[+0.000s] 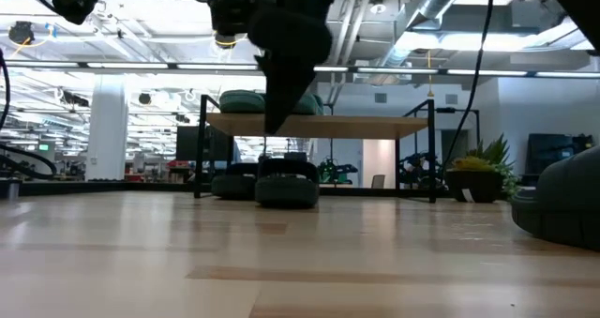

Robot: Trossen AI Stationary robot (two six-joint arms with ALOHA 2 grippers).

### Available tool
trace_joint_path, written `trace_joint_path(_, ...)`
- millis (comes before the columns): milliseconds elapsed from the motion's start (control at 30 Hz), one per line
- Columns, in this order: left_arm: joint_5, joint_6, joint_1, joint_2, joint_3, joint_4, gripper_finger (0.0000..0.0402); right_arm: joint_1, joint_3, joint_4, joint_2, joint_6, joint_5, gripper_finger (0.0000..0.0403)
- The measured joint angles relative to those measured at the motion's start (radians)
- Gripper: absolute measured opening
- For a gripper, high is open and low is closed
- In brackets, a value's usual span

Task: Pick and place slides into the shelf
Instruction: Put the left black slide under the shelf

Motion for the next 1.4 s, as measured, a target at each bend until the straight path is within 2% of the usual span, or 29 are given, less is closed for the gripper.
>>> trace_joint_path(167,0.005,-0.016,0.000,0.000,0.000,-0.016,0.0013,0.005,0.000,0.030,0.000,0.041,0.020,0.0058)
trace_joint_path(300,0.006,-0.017,0.000,0.000,0.000,-0.016,0.0013,0.022,0.000,0.037,0.000,0.067,0.123,0.0046)
trace_joint_path(467,0.008,-0.017,0.000,0.000,0.000,-0.015,0.0013,0.025,0.000,0.037,0.000,0.087,0.165,0.0006)
trace_joint_path(667,0.010,-0.017,0.000,0.000,0.000,-0.015,0.0013,0.059,-0.034,0.074,-0.001,0.180,0.289,0.0008)
trace_joint_path(967,0.015,-0.016,0.000,0.000,0.000,-0.031,0.0013,0.105,-0.152,0.078,0.003,0.283,0.302,0.0001)
trace_joint_path(1200,0.005,-0.013,0.000,0.000,0.000,-0.033,0.0013,0.103,-0.154,0.097,0.002,0.286,0.292,0.0000)
trace_joint_path(1400,0.003,-0.018,0.000,0.000,0.000,-0.034,0.0013,0.105,-0.223,0.129,0.003,0.285,0.258,0.0000)
